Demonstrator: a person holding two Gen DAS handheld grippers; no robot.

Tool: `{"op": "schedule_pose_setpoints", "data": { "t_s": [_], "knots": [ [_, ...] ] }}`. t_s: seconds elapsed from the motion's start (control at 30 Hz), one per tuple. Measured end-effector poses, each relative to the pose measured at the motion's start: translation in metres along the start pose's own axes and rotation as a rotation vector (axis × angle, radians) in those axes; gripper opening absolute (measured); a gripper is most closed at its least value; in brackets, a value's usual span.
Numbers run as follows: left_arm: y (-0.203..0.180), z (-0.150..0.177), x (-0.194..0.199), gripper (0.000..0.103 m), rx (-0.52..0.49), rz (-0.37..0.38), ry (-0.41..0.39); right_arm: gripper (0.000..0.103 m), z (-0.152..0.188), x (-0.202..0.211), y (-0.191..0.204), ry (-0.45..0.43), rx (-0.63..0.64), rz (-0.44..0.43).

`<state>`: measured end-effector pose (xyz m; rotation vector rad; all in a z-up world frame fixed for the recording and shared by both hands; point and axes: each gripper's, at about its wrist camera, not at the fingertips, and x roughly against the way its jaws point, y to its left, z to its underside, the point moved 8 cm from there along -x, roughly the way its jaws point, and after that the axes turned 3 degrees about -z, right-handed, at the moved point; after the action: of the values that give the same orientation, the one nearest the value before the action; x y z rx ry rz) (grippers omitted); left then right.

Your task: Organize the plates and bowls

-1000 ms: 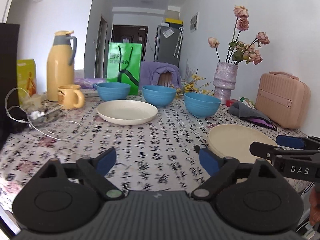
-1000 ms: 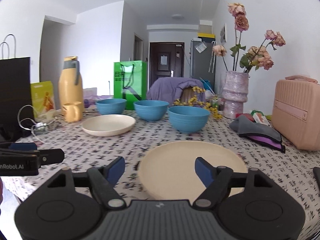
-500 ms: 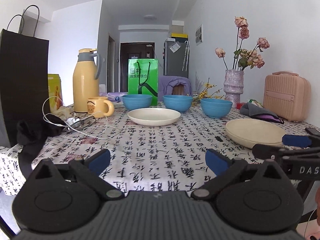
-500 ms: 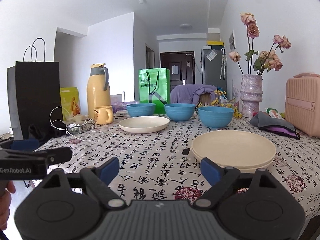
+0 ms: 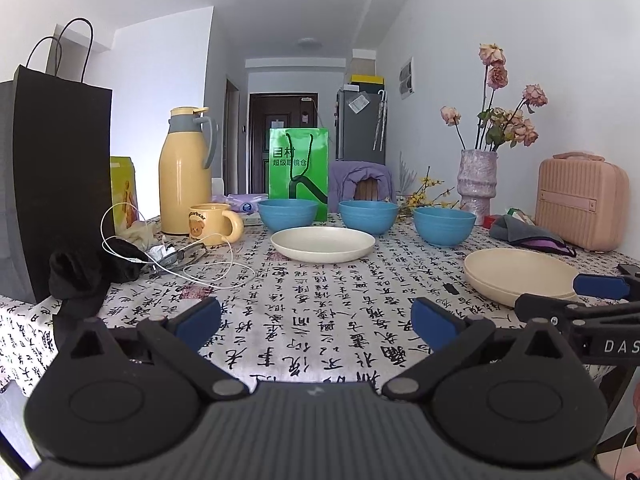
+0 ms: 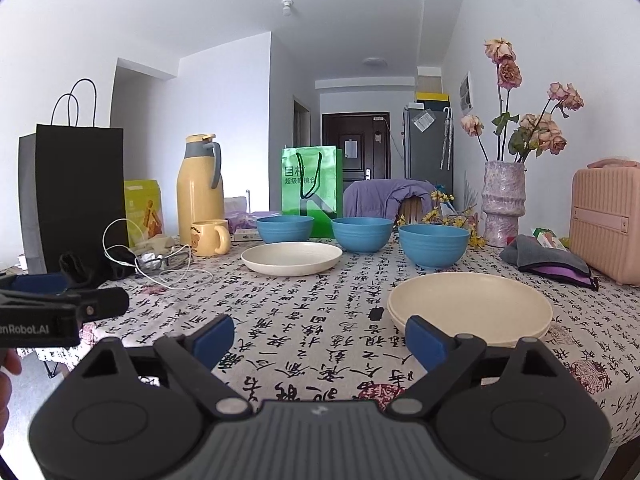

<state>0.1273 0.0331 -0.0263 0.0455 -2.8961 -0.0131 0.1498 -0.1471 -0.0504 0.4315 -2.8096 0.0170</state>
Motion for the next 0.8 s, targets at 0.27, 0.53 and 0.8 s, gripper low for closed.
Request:
{"op": "schedule_pose_setpoints", "data": {
  "t_s": [0.27,0.53,0.8],
  "knots": [
    [0.011,-0.008,-0.027,0.103,0.026,-0.026,0.017,0.093,-0.003,-0.029,-0.003,0.035,-0.003,0.000],
    [0.026,-0.024,-0.076,0.103,0.032,-0.037,0.037,0.092,-0.019,-0.072,-0.004,0.042,0.009,0.000],
    [0.041,-0.038,-0.141,0.103,0.073,0.009,0.096,0.092,-0.035,-0.128,0.002,0.094,0.032,-0.004]
  ]
}}
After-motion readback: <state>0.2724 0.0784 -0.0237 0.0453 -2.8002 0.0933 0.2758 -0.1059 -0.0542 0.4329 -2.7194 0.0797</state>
